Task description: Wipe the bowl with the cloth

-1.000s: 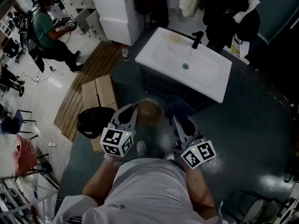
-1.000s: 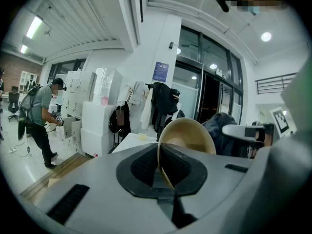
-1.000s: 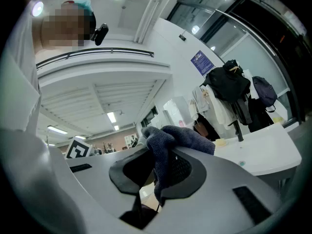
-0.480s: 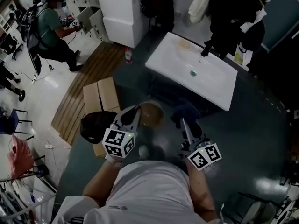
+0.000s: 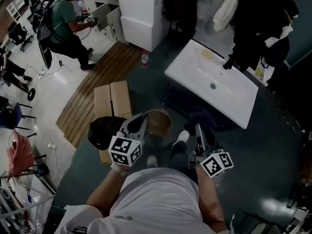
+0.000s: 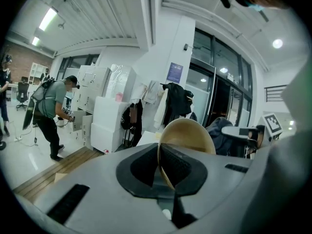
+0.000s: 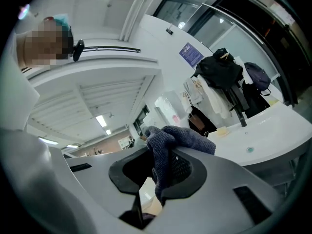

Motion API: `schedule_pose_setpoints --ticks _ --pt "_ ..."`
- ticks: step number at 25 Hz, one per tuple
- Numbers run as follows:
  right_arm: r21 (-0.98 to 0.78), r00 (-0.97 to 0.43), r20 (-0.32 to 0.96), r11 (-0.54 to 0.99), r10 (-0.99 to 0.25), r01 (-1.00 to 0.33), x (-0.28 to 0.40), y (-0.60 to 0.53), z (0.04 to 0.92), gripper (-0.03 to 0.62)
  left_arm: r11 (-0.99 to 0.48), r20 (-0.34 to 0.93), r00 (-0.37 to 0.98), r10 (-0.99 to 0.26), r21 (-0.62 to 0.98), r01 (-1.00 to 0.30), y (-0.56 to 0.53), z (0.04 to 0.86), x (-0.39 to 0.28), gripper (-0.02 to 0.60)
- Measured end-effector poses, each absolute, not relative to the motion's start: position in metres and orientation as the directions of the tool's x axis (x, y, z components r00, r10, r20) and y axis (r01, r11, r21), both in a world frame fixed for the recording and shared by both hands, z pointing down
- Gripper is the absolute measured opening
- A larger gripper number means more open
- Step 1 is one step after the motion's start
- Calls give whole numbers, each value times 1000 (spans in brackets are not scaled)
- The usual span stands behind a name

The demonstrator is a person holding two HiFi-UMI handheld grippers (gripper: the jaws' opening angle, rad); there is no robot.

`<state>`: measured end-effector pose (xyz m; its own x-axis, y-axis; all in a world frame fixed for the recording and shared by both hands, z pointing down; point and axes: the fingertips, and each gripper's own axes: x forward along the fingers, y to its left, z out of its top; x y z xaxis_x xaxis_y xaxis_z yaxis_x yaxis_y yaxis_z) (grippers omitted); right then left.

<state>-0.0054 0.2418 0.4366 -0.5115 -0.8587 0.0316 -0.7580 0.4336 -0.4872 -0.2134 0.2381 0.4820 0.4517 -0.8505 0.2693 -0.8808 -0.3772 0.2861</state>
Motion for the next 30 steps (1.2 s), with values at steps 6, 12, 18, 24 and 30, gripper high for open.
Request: schedule_pose_setpoints --ticks 6,12,18,24,30 --pt "-504 -569 26 481 -822 -718 -18 198 443 69 -293 291 369 -883 274 -916 214 484 -231 21" --pt "-528 -623 30 517 -781 -674 -19 135 458 69 -220 320 298 -899 260 -940 169 493 -232 21" --pt "-543 -674 33 553 -738 -632 -7 61 460 69 -148 342 228 -912 245 -958 110 490 -214 23" --pt "-546 -729 19 604 -684 -581 8 -4 446 69 -92 355 178 -918 246 -965 57 480 -187 22" --pt "-552 -774 -15 651 -633 -521 22 -50 433 69 -47 376 150 -915 268 -962 8 473 -158 22"
